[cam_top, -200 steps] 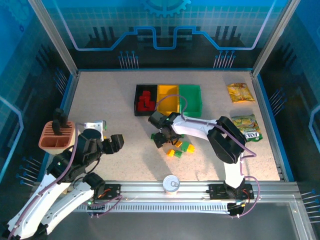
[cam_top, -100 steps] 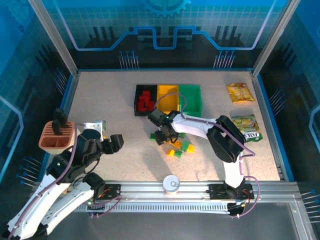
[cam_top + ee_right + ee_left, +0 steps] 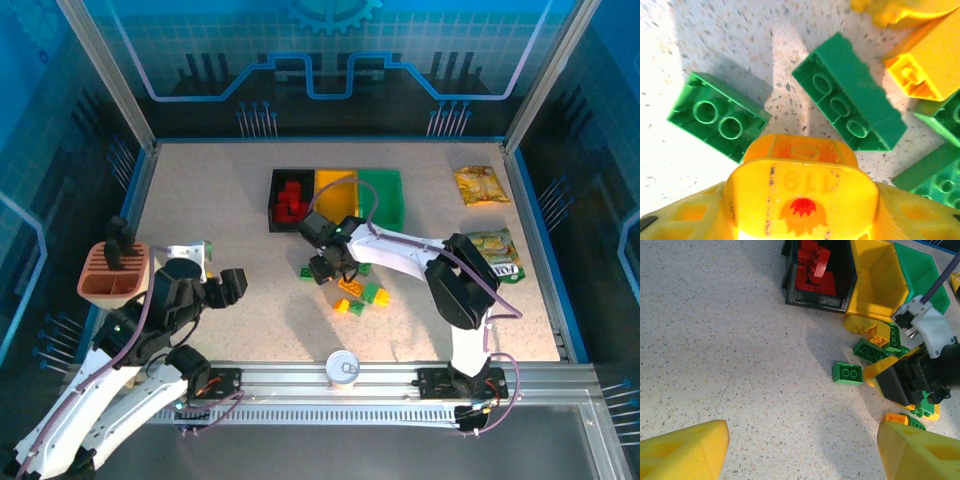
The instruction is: Sort the legos into containers by color
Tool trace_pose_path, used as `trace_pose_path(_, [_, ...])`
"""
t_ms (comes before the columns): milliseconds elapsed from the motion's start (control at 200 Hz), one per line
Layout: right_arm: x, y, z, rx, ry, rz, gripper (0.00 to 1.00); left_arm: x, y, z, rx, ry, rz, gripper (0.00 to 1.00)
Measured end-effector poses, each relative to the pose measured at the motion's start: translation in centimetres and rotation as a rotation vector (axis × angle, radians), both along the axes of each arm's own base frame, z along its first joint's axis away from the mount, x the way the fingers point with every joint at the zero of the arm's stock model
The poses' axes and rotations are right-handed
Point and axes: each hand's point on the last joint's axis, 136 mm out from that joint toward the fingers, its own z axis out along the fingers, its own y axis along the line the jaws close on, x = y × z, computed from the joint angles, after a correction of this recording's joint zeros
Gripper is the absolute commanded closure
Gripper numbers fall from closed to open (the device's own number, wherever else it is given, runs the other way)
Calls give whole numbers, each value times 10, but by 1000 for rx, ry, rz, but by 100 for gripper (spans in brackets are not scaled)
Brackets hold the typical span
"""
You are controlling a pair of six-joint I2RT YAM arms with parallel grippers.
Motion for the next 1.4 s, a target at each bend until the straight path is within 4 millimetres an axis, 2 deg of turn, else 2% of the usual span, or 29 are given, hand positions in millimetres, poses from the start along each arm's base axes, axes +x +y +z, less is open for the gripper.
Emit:
trace_pose_path(105, [12, 4, 20, 25, -41, -1, 49, 0, 0, 0, 0, 0, 0, 21])
trace_pose_path(215, [35, -1, 40, 51, -79, -28, 48, 0, 0, 0, 0, 0, 0, 21])
trace_pose_path(450, [102, -23, 80, 124, -144, -123, 48, 0, 0, 0, 2, -1, 1, 21])
trace_pose_path(550, [126, -28, 82, 138, -141, -149, 48, 0, -1, 0, 2, -1, -3, 21])
trace_pose_path(660, [149, -30, 72, 131, -127, -168, 45, -1, -2, 0, 3, 1, -11, 21])
trace_pose_path(720, [156, -30, 66, 120, -115, -172, 40, -1, -3, -1, 4, 3, -15, 22])
trace_pose_path(766, [159, -28, 62, 114, -107, -173, 33, -1, -4, -1, 6, 6, -17, 21])
trace_pose_path(826, [161, -27, 58, 109, -97, -177, 21, -1, -4, -3, 10, 11, -18, 22])
trace_pose_path(876, [160, -27, 58, 102, -95, -165, 16, -1, -4, -3, 14, 14, -20, 22])
trace_pose_path(1066, [155, -29, 61, 107, -101, -166, 16, -1, -11, -8, 26, 38, -48, 23])
trace_pose_path(1211, [126, -39, 70, 123, -111, -155, 17, -3, -29, -18, 40, 87, -125, 23])
trace_pose_path(1401, [84, -54, 98, 210, -163, -147, 17, -4, -62, -42, 81, 162, -244, 23])
